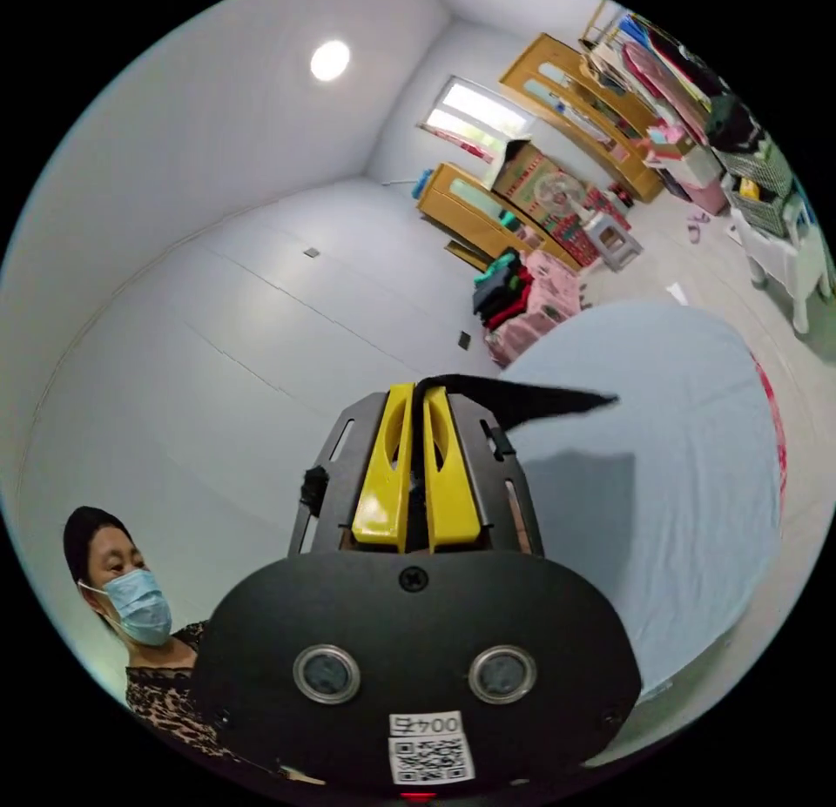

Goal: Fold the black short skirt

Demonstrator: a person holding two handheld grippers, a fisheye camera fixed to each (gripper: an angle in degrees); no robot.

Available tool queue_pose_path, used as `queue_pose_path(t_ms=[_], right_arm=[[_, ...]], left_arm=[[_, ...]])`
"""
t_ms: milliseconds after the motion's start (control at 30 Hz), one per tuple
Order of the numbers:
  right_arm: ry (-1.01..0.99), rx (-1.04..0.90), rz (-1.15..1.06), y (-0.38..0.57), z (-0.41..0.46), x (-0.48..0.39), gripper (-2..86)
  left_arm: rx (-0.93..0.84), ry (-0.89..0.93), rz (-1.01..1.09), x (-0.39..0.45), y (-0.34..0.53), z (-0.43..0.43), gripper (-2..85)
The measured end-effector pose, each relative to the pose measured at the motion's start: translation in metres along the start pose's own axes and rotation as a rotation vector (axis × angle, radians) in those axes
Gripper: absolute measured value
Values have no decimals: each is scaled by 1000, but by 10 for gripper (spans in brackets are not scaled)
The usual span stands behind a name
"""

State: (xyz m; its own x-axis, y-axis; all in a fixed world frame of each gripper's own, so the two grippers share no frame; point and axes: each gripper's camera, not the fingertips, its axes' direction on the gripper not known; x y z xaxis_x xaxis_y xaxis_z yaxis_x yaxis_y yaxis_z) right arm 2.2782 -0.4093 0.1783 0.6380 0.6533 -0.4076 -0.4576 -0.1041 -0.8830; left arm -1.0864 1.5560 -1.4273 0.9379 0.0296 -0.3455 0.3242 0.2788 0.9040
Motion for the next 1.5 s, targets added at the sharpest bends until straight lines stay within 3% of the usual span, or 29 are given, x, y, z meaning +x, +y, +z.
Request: queue_pose_path(t_ms=[433,867,1500], right_arm=[[298,-185,531,174,56,206,5],[374,-267,497,264,79,179,7],[625,-458,384,342,201,160,13]], left_arm=[[-256,-274,-470,-240,194,87,25],[-435,-468,-293,-224,272,125,24],[-448,-707,-300,-257,350,174,25]])
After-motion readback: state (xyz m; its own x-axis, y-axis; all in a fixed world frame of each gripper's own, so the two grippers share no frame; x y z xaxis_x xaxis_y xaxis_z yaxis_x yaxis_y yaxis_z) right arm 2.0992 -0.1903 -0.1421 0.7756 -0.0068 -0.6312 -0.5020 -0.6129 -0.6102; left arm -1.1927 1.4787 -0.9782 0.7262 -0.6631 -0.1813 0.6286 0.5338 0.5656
